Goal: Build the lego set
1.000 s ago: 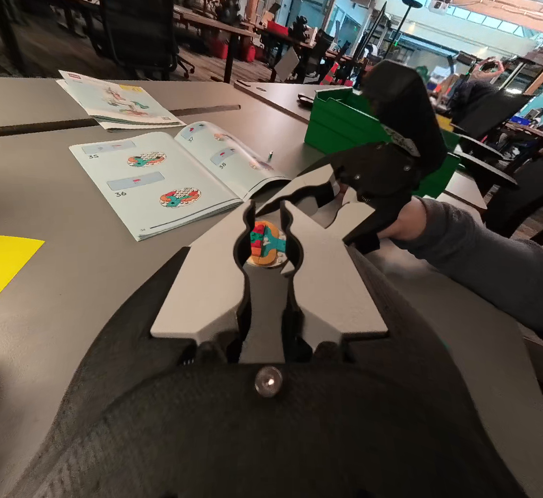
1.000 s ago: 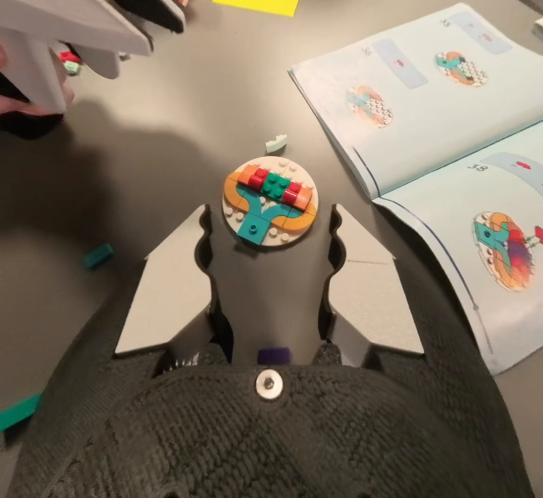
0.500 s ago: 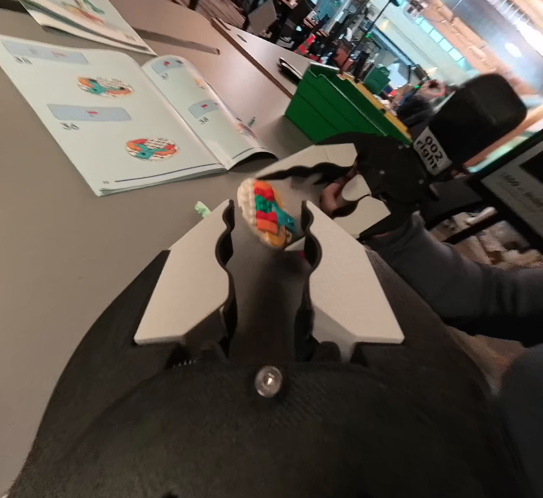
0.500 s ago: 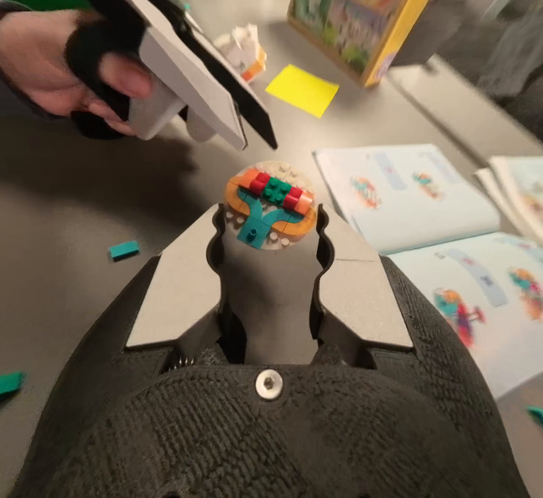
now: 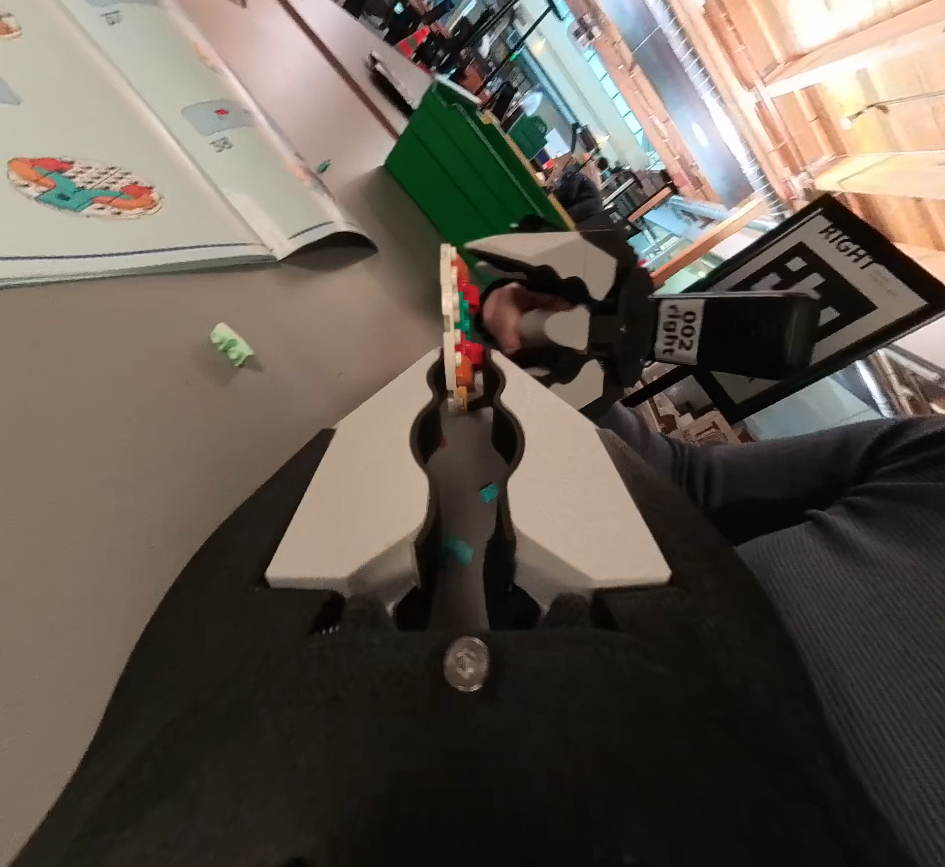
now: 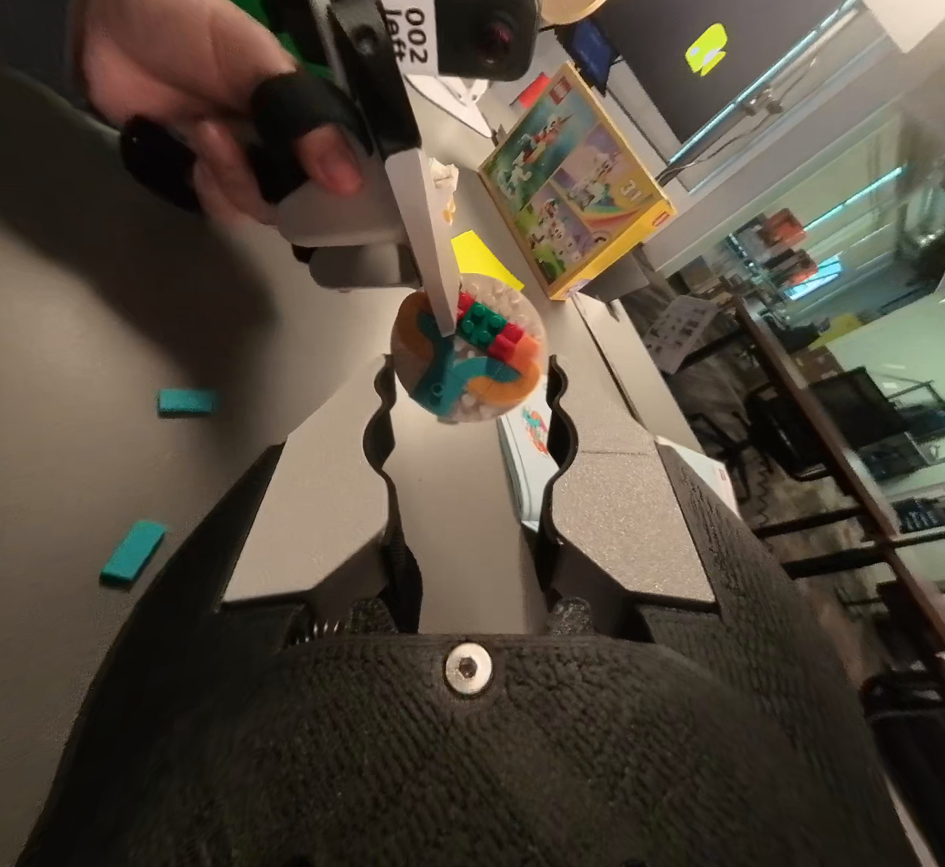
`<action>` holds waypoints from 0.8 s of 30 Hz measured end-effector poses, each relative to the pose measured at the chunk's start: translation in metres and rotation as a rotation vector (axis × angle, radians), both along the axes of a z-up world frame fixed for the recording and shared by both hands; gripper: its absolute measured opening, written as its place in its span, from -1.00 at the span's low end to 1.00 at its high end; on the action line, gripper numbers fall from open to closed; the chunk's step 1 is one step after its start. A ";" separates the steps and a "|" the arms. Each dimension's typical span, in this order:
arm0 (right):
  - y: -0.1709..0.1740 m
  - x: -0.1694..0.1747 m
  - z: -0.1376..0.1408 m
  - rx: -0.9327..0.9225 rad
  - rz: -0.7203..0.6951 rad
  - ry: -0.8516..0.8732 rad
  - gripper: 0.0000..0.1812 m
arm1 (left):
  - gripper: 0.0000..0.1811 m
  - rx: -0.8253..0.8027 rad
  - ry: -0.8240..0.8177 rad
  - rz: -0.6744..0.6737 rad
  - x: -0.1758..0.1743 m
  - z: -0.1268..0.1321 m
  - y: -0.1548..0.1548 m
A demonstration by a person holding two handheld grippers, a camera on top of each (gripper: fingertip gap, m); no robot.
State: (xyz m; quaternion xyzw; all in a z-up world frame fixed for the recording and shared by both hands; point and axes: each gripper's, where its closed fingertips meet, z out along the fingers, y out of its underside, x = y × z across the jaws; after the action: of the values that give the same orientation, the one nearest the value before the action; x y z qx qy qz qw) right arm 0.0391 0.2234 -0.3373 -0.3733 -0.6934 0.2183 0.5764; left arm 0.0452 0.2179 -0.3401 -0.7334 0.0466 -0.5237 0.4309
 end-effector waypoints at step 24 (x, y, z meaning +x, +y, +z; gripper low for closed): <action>-0.038 0.016 -0.046 0.212 0.103 -0.526 -0.80 | -0.87 -0.277 0.397 -0.276 0.027 -0.051 -0.043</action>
State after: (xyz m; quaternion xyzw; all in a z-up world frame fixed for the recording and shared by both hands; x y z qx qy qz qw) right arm 0.0554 0.1857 -0.3831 -0.3192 -0.8560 0.0694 0.4007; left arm 0.0717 0.1751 -0.3909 -0.8602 0.1577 -0.4250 0.2335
